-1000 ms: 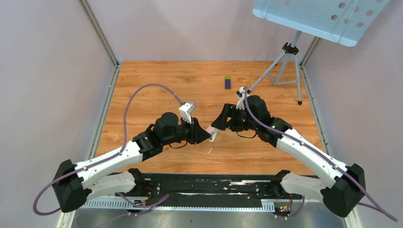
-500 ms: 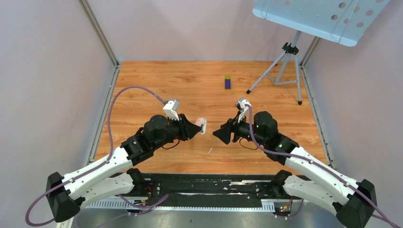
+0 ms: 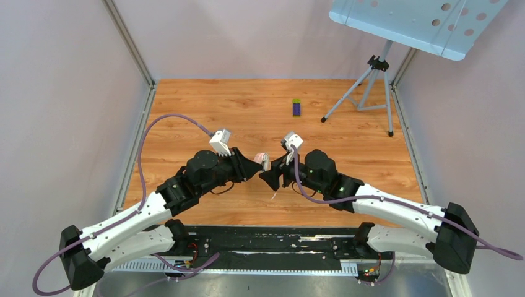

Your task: Load the staples into the stapler

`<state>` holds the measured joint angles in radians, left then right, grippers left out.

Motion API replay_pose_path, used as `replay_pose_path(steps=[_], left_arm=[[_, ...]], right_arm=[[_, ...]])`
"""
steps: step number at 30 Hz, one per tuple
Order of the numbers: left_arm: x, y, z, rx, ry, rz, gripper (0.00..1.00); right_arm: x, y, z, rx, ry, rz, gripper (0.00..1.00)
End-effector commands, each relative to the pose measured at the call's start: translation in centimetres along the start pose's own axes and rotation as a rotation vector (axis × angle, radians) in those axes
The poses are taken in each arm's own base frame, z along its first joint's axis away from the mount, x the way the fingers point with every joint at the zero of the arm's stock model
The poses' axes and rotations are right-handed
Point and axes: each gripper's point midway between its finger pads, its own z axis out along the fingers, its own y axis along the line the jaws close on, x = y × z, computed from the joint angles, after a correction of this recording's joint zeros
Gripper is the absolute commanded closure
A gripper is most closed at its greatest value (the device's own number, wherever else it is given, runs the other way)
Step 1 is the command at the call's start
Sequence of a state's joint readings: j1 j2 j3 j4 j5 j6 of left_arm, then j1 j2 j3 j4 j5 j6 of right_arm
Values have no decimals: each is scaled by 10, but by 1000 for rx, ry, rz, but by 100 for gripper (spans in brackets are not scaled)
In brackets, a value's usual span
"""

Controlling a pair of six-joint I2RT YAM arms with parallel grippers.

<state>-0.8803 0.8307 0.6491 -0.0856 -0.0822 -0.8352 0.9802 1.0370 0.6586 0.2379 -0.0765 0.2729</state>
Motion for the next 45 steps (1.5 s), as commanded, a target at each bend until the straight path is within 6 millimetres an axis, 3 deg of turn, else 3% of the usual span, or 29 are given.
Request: replay_pose_path(steps=[1,10,20,45], left_arm=[[-15,-11,-1,19,-41,-25,100],[-17,-15,-1,26,-48,-39,100],[-13,-5,-7,-41,0,-1,100],[19,-6,-27,-44,249,123,100]], right_arm=[[-34,9,11,11,-112,-33,32],[-28,-5,21,94,-137,0,36],[-16,-26,16,187,-145,-13,60],[5,-27,1,125,-132,-237,66]])
